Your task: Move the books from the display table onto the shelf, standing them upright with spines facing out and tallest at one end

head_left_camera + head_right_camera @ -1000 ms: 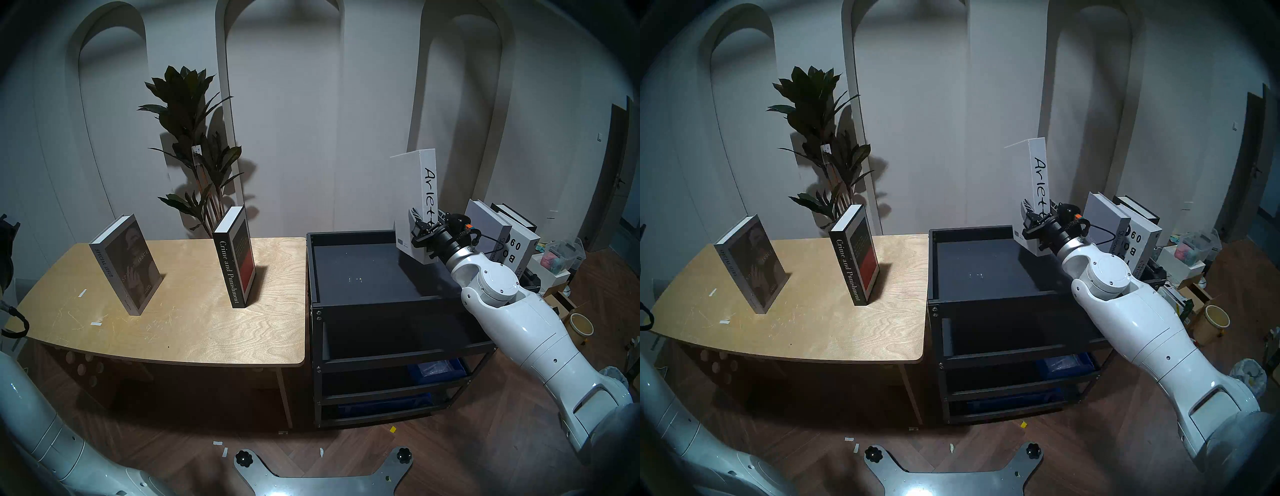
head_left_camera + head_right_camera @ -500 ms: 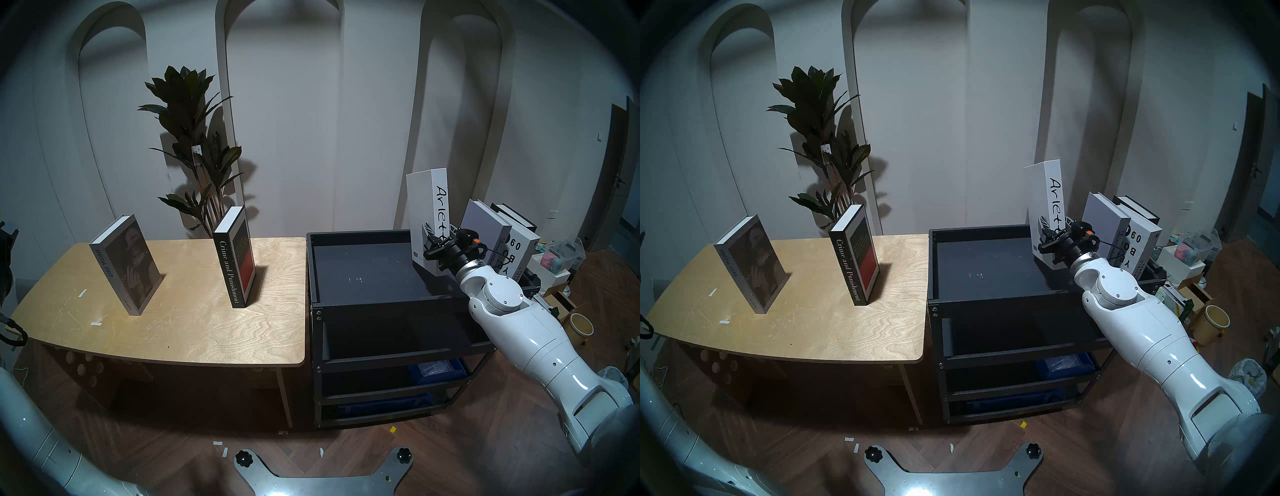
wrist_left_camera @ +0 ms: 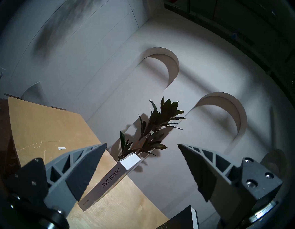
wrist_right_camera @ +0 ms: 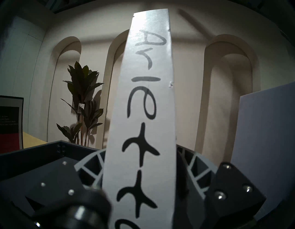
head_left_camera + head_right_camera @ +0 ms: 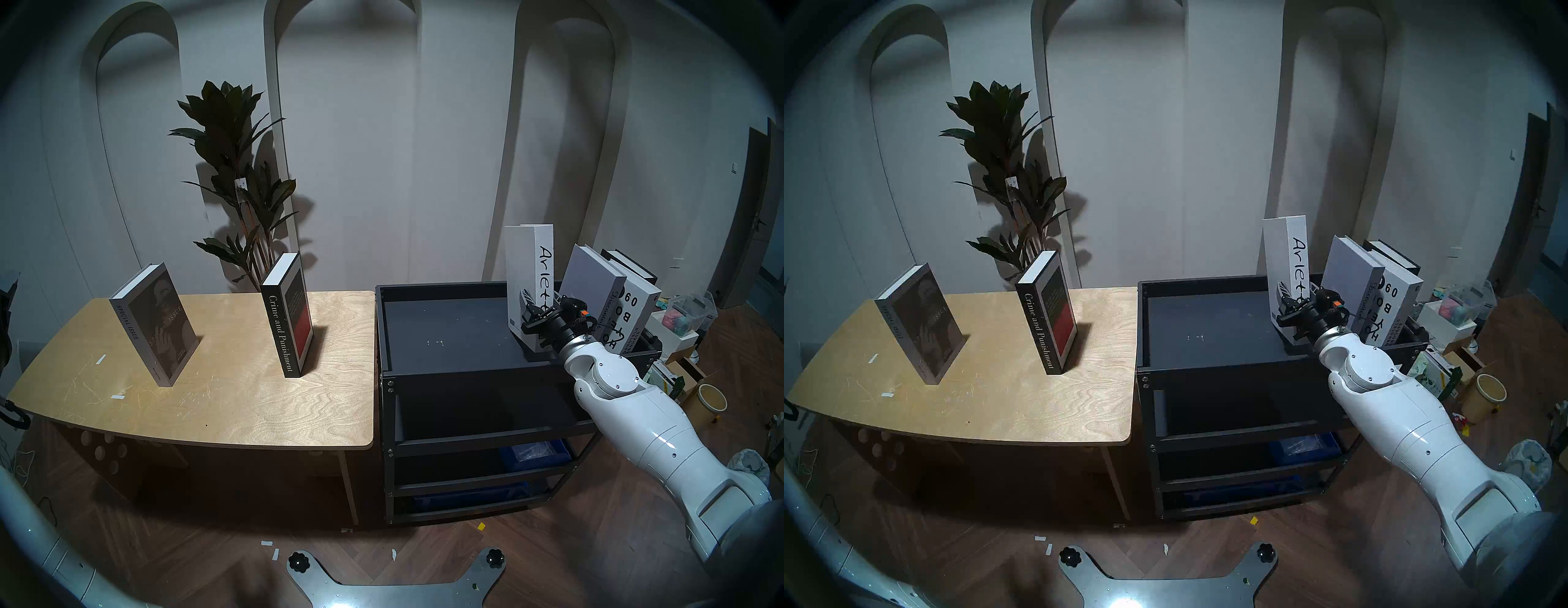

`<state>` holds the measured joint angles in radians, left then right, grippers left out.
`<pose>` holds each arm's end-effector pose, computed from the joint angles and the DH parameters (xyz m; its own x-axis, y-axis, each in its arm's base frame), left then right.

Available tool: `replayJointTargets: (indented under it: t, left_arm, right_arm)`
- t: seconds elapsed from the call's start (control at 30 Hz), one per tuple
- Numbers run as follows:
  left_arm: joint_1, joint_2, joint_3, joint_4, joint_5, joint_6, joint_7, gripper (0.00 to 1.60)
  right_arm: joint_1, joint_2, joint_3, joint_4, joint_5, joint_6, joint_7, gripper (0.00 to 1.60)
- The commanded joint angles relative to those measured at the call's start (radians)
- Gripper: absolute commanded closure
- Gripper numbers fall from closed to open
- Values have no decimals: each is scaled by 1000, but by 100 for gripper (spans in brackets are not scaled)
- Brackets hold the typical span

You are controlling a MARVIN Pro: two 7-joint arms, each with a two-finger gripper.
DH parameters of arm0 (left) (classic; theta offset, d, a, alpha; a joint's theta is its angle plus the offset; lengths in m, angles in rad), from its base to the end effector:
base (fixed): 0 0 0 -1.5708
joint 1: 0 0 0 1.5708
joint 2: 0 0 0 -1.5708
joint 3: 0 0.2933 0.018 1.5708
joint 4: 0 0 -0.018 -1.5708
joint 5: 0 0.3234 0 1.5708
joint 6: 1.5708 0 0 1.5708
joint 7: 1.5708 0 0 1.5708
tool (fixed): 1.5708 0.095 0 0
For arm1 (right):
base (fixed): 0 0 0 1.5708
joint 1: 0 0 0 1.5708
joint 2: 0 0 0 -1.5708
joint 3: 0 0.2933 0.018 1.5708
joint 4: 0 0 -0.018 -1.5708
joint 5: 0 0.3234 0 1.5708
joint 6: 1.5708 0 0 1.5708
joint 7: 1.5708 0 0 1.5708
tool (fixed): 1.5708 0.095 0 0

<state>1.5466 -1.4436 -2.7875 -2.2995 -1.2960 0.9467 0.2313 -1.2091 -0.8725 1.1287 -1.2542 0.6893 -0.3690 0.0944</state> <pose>0.1809 0.3036 -0.0437 -0.3720 0.5749 0.7288 0.2295 -0.7038 0.6723 0.5033 -0.1371 -0.2562 -0.2123 0.0624 0.9752 0.2180 -0.9698 0.1095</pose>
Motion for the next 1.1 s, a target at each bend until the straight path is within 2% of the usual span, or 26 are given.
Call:
replayJointTargets:
  t: [0.0, 0.6, 1.03, 1.07]
  left_arm:
    - [19, 12, -23, 8, -6, -28, -114, 0]
    - [57, 8, -47, 64, 9, -108, -389, 0]
    - [88, 9, -40, 121, 82, -223, -611, 0]
    - [90, 9, -39, 125, 89, -234, -625, 0]
  right_arm:
    - [-12, -14, 14, 8, 27, -37, 12, 160]
    - [-96, -10, 30, 58, 92, -109, 70, 160]
    - [-114, -4, 53, 55, 133, -156, 113, 160]
    - [-115, -3, 55, 55, 136, -158, 116, 139]
